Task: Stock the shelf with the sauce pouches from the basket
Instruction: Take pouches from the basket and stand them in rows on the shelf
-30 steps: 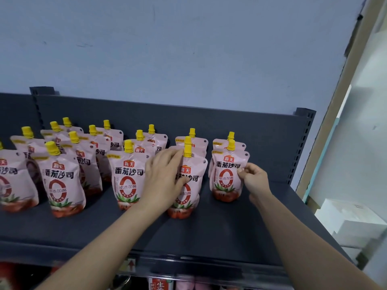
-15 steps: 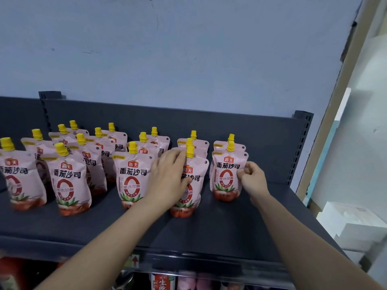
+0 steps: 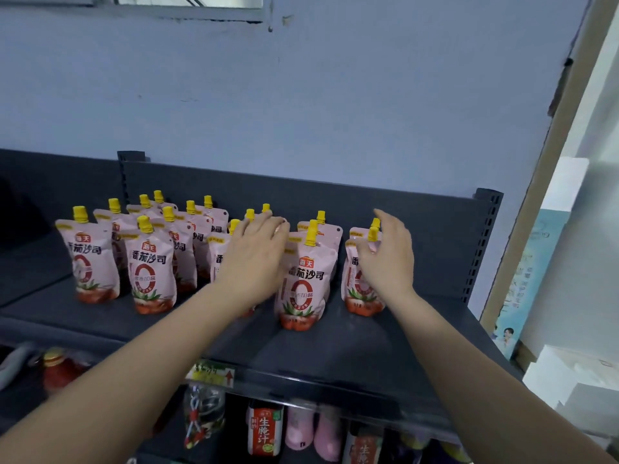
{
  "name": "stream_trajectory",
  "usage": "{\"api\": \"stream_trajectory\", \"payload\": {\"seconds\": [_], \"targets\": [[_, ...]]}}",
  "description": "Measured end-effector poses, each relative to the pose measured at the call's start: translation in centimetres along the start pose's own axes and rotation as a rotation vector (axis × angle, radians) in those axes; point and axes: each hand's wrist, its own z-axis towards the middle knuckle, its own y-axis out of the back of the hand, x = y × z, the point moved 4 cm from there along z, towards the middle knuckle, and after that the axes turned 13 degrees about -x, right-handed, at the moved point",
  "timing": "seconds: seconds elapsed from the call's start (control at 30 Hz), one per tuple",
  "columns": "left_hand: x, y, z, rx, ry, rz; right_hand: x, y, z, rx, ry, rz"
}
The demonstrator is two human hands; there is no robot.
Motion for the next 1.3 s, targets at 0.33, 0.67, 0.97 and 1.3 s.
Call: {"api": "stream_trajectory", "payload": {"seconds": [0.33, 0.67, 0.97, 1.3], "targets": [[7.5, 8.3, -7.3, 0.159, 0.143, 0.348, 11.8, -3.4, -7.0, 0.340, 0.343, 0.122], [16.8, 17.9, -18.0, 0.365, 0.377, 0.595, 24.1, -8.6, -17.8, 0.695, 0.581, 0.160], [26.8, 24.8, -28.5, 0.495, 0.588, 0.705, 34.7, -13.5, -28.1, 0.868, 0.698, 0.216], [40.0, 28.6, -40.3, 0.634, 0.709, 0.747, 46.7, -20.8, -39.8, 1.043, 0.740, 0.273]]}}
